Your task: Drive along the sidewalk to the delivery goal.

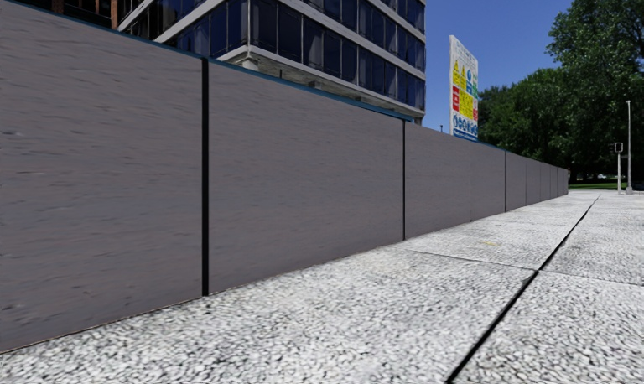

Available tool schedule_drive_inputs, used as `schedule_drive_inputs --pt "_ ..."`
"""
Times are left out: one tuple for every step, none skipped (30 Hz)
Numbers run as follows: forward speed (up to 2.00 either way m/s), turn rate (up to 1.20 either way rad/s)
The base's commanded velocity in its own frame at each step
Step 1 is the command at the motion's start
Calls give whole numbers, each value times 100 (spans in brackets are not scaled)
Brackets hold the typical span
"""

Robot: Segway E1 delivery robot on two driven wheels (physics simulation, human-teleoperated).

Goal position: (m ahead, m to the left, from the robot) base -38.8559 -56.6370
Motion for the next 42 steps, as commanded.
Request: schedule_drive_inputs --pt "91 -38" --pt "100 -38" --pt "103 -39" --pt "103 -40" --pt "103 -40" --pt "103 -41" --pt "104 -41" --pt "105 -41" --pt "111 -41" --pt "111 -41" --pt "118 -41" --pt "124 -41" --pt "137 -41" --pt "137 -41" --pt "163 -41" --pt "200 -41" --pt "200 -41" --pt "200 -41" --pt "200 -41" --pt "200 -41" --pt "200 -41" --pt "200 -41" --pt "200 -41" --pt "200 -41" --pt "200 -41" --pt "200 -41" --pt "200 -41" --pt "200 -41" --pt "200 -41" --pt "200 -49" --pt "200 -56" --pt "200 -59" --pt "200 -59" --pt "200 -59" --pt "200 -59" --pt "200 -59" --pt "200 -59" --pt "200 -59" --pt "200 -59" --pt "200 -59" --pt "200 -59" --pt "200 -59"
